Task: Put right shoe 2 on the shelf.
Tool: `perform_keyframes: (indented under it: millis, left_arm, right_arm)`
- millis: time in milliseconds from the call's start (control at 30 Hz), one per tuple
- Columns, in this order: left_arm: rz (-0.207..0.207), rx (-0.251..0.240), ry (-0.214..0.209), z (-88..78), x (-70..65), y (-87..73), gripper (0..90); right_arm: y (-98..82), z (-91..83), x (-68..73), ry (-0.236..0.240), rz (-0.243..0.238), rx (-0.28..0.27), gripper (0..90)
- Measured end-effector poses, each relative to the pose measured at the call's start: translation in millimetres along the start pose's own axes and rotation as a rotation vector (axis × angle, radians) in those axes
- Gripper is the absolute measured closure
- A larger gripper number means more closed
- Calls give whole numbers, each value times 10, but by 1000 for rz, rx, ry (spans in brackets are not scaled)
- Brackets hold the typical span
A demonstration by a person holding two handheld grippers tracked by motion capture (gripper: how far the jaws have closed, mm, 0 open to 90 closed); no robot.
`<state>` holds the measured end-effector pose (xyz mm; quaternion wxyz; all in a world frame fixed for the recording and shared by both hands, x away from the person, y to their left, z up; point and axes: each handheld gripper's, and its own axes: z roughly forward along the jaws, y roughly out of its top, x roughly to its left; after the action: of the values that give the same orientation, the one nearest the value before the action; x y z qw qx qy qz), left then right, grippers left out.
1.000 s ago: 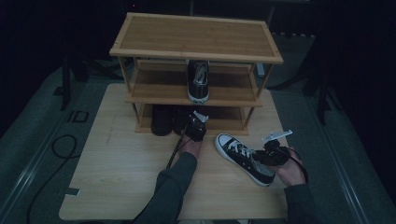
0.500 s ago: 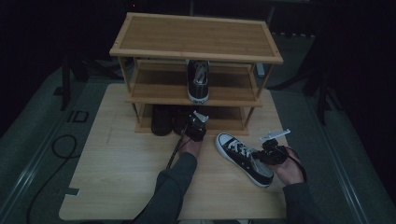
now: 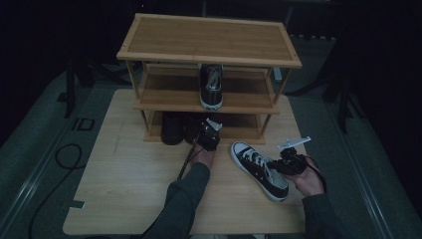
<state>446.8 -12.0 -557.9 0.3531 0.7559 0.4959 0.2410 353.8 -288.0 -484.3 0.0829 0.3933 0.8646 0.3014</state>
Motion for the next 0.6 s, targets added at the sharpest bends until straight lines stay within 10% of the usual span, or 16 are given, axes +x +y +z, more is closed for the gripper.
perform_keyframes:
  millis: [600]
  left_arm:
    - [0,0,-1,0,1,0,900]
  right_arm:
    - [169,-167,17,18,-34,-31,885]
